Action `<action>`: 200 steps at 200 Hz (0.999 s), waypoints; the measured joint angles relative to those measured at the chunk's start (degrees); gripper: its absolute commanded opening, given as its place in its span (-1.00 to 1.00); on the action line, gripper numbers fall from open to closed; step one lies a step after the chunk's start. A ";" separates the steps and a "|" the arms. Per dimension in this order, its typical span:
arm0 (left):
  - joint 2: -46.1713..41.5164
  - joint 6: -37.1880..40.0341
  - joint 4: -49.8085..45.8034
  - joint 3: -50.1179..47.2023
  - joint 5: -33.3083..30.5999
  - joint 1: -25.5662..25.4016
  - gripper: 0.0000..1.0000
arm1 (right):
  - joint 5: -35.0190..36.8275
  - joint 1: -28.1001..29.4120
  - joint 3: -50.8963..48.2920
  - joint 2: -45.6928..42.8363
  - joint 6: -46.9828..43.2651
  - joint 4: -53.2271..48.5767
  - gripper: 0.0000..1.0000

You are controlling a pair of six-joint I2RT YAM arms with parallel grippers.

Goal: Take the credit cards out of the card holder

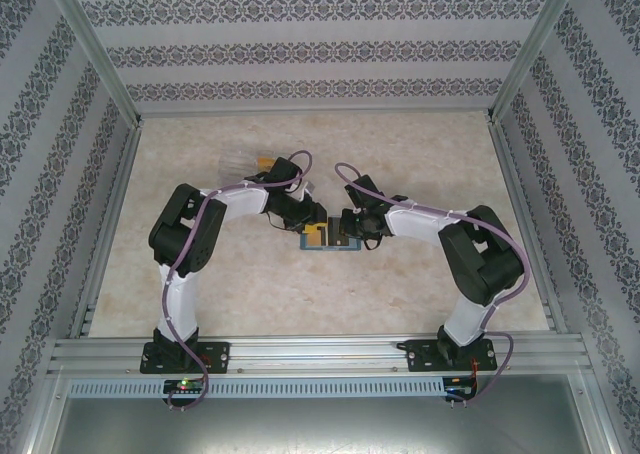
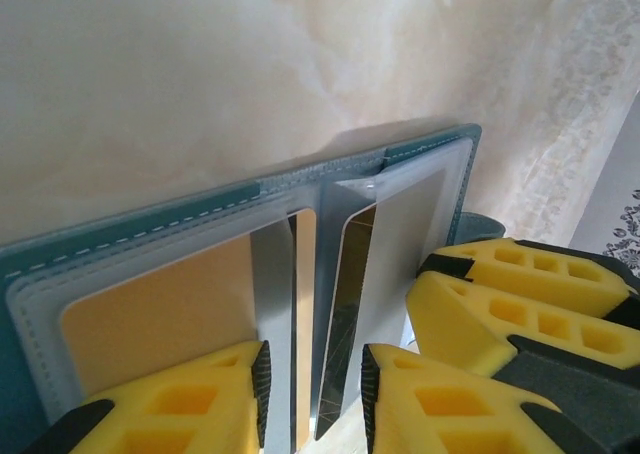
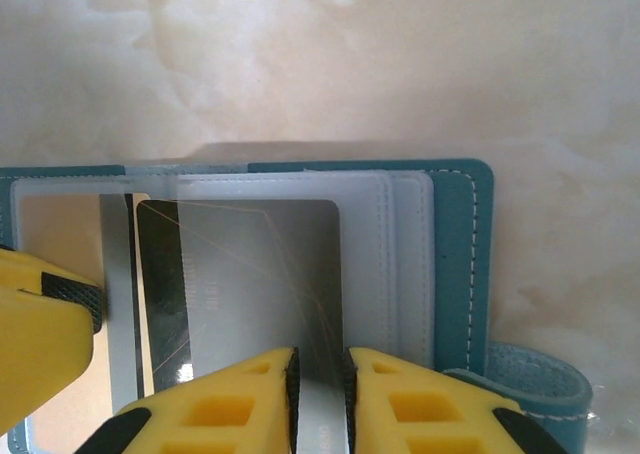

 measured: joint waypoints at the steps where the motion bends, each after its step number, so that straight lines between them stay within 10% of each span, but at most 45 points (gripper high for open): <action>1: 0.00 0.00 0.00 0.00 0.00 -0.02 -0.36 | 0.00 -0.02 0.02 0.02 0.02 0.00 -0.57; 200: 0.66 -0.11 0.96 1.68 1.18 -0.28 -0.37 | -1.97 -1.18 0.31 0.85 0.46 0.66 -0.62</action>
